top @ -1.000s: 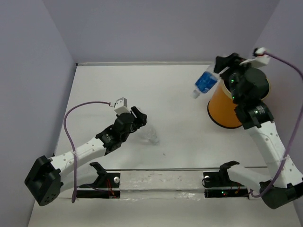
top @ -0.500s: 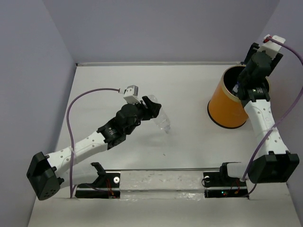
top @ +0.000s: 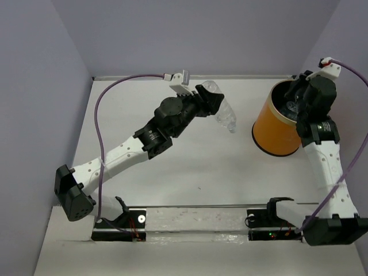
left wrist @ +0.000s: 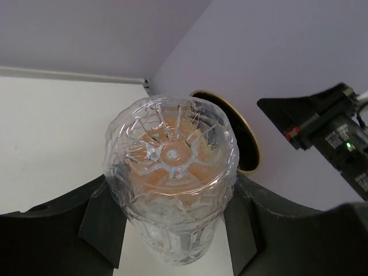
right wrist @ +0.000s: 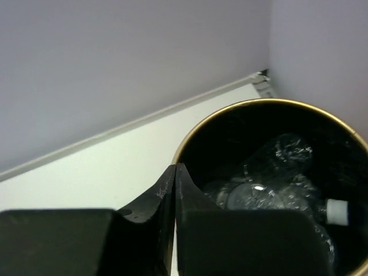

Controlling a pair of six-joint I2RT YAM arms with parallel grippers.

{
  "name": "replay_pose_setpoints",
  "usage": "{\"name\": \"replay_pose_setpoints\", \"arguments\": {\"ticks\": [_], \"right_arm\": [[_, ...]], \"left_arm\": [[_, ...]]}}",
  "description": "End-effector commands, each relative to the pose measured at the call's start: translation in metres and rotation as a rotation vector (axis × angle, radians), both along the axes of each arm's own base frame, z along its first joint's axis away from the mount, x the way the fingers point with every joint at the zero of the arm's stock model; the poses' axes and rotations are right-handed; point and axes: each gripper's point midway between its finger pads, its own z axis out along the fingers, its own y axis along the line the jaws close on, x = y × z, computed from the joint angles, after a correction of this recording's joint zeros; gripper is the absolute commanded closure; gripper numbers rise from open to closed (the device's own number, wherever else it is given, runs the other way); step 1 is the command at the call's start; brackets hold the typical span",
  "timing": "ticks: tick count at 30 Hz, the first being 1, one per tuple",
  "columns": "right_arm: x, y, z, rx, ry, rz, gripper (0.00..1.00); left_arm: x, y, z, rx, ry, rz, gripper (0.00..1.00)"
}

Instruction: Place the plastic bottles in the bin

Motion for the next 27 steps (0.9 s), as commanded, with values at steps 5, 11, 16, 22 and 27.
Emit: {"name": "replay_pose_setpoints", "arguments": {"ticks": [5, 11, 16, 22, 27], "right_arm": [[-0.118, 0.062, 0.115, 0.113, -0.332, 0.342, 1.0], [-0.19, 0.08, 0.187, 0.072, -0.531, 0.462, 1.0], [-0.203, 0.082, 0.201, 0.066, -0.57, 0.477, 1.0], [-0.21, 0.104, 0.198, 0.103, -0.591, 0.608, 1.0], [-0.208, 0.115, 0.191, 0.109, -0.581, 0.676, 1.0]], "left_arm": [[0.005, -0.068, 0.101, -0.156, -0.177, -0.072, 0.48], [0.016, -0.127, 0.152, -0.314, -0.237, -0.081, 0.47], [0.046, -0.175, 0.136, -0.393, -0.231, -0.008, 0.47], [0.075, -0.184, 0.114, -0.429, -0.311, 0.189, 0.47], [0.091, -0.189, 0.082, -0.417, -0.322, 0.285, 0.47]]}}
